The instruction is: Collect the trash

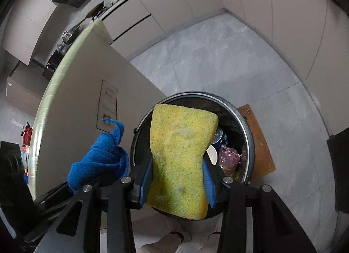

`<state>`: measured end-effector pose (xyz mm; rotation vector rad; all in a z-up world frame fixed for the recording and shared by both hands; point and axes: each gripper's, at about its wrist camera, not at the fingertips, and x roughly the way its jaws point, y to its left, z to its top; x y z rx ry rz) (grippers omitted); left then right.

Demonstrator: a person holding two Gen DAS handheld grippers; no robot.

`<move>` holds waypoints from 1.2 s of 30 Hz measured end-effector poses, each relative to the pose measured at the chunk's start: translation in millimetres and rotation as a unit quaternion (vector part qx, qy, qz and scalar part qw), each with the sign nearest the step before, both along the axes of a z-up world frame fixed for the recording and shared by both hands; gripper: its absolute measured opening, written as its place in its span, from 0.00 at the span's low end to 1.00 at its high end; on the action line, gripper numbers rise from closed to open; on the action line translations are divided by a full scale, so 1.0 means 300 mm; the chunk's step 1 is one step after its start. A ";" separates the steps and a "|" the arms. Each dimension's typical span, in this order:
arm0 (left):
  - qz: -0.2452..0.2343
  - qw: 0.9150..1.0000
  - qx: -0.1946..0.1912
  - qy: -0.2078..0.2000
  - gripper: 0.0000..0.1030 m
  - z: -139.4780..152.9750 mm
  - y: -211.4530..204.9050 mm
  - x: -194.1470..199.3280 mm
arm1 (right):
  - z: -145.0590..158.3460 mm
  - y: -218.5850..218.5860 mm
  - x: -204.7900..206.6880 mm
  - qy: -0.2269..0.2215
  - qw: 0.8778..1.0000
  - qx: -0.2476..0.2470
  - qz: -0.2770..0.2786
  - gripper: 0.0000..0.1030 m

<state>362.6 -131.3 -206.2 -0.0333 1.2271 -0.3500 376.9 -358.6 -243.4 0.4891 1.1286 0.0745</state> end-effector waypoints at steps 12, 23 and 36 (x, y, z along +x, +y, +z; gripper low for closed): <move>0.035 0.999 0.023 0.000 0.61 -0.072 -0.118 0.032 | -0.106 -0.073 0.067 -0.002 1.000 0.015 -0.005 0.63; 0.052 0.998 0.023 -0.031 0.61 0.083 -0.109 -0.073 | -0.017 -0.083 0.022 0.005 1.000 0.000 0.000 0.63; 0.042 0.989 0.017 -0.138 0.62 0.445 0.091 -0.458 | 0.268 0.067 -0.407 -0.023 1.000 -0.012 0.015 0.65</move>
